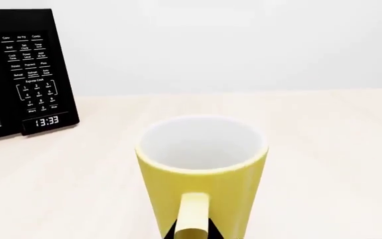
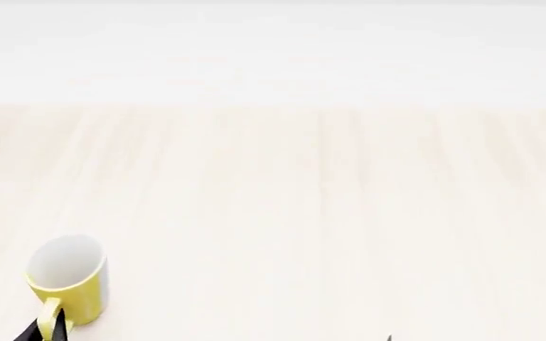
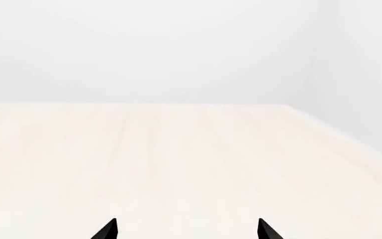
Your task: Put the yellow and white mug to the front of the white mug.
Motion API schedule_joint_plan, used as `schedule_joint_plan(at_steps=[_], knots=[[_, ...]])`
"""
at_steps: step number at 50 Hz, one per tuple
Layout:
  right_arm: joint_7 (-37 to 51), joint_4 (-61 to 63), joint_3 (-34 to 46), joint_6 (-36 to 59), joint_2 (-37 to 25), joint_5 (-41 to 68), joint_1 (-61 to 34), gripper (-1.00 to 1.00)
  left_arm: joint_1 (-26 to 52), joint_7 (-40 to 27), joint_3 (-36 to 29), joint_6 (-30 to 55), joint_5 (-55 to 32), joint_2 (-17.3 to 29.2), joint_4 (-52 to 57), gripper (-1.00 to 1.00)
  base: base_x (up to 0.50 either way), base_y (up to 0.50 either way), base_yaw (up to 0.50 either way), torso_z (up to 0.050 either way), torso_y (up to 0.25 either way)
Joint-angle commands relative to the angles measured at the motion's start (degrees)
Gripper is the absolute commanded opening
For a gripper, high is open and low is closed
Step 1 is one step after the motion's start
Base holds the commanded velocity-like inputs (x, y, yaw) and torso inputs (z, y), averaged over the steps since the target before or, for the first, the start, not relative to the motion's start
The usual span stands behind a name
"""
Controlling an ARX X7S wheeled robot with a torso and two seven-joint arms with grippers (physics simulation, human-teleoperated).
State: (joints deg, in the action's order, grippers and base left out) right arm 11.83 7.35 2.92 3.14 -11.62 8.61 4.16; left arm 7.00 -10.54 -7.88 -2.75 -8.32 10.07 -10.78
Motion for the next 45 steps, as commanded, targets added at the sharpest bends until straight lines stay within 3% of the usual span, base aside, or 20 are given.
schedule_joint_plan(at_steps=[1,10,22,29,38,45], knots=[[0.4,-0.3,0.2,-0.1,-0.3,0.3,-0.1,1.0,-0.1,2.2,-0.6,0.2,-2.1,1.1,1.8,-1.0,0.0,0.0,0.0,0.0,0.0],[0.7,0.5,0.1,-0.3,-0.7,0.7,0.4,1.0,1.3,13.6,-2.5,0.1,-9.5,4.5,5.6,-1.0,0.0,0.0,0.0,0.0,0.0],[0.6,-0.7,0.7,-0.9,-0.9,0.8,0.1,1.0,15.2,28.9,-5.0,-0.9,-13.3,6.4,-11.8,-1.0,0.0,0.0,0.0,0.0,0.0],[0.7,-0.7,0.7,-1.0,-1.1,1.2,0.1,1.0,23.1,49.3,-7.9,4.2,-21.9,8.9,-15.9,-1.0,0.0,0.0,0.0,0.0,0.0],[0.8,-0.9,1.0,-1.3,-1.3,1.3,0.1,1.0,23.9,56.2,-9.5,5.3,-24.1,9.5,-16.4,-1.0,0.0,0.0,0.0,0.0,0.001],[1.0,-0.8,1.1,-1.3,-1.5,1.5,0.1,1.0,24.9,57.4,-10.2,5.9,-24.3,8.9,-17.4,-1.0,0.0,0.0,0.0,0.0,0.0]])
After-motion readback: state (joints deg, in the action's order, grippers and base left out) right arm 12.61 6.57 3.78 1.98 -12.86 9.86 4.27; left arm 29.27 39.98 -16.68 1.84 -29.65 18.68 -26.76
